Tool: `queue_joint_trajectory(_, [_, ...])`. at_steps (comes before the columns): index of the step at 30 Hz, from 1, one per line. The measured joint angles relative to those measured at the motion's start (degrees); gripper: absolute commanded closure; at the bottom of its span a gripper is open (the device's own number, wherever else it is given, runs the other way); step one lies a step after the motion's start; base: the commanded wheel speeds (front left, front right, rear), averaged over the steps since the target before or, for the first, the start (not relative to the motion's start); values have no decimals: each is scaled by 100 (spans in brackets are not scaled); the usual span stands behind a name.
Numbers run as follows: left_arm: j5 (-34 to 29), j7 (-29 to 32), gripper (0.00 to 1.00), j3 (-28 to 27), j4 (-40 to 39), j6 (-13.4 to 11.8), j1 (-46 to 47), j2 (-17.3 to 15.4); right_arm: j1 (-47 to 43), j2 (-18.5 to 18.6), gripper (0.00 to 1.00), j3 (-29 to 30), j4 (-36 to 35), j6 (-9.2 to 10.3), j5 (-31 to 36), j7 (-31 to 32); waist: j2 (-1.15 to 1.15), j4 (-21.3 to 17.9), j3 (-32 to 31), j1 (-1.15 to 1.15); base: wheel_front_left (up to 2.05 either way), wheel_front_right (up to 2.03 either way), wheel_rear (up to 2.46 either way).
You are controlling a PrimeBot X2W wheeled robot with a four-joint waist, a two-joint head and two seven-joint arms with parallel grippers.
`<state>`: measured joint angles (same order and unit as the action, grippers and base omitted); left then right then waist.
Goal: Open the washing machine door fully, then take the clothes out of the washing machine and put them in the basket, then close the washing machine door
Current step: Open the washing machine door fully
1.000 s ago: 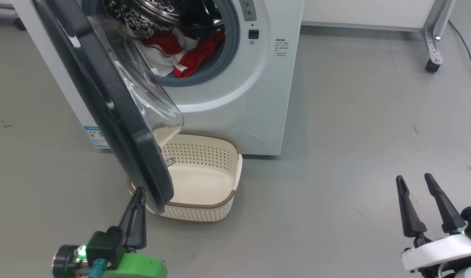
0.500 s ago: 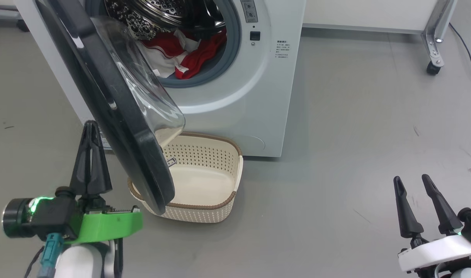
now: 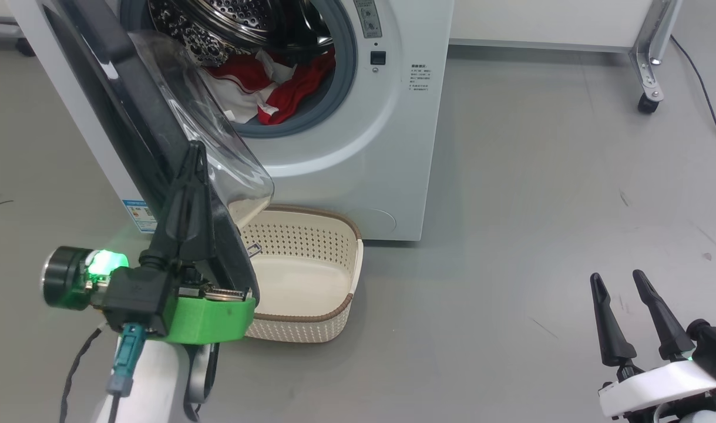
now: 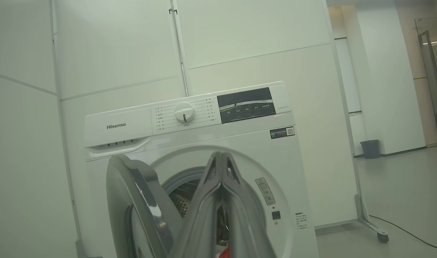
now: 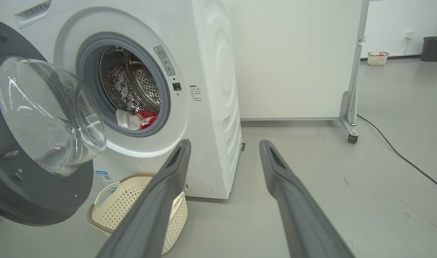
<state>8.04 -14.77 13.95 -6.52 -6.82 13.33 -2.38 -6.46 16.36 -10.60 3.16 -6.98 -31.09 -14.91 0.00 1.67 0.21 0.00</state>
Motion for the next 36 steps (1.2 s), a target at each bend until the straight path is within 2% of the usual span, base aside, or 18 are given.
queue_joint_trajectory(5, [59, 62, 100, 281, 387, 0, 21, 0, 1, -9, 0, -37, 26, 0, 2, 0, 0, -63, 2, 0, 0, 0, 0])
queue_joint_trajectory(17, [122, 411, 100, 559, 1191, 0, 19, 0, 15, -13, 0, -292, 70, 0, 51, 0, 0, -371, 101, 0, 0, 0, 0])
queue_joint_trajectory(24, [51, 680, 100, 55, 1785, 0, -40, 5, 58, 4, 0, -322, 71, -1, 38, 0, 0, -582, 171, 0, 0, 0, 0])
queue_joint_trajectory(36, [209, 767, 100, 56, 2305, 0, -101, 13, 63, 30, 0, -265, 92, -1, -13, 0, 0, -749, 245, 0, 0, 0, 0])
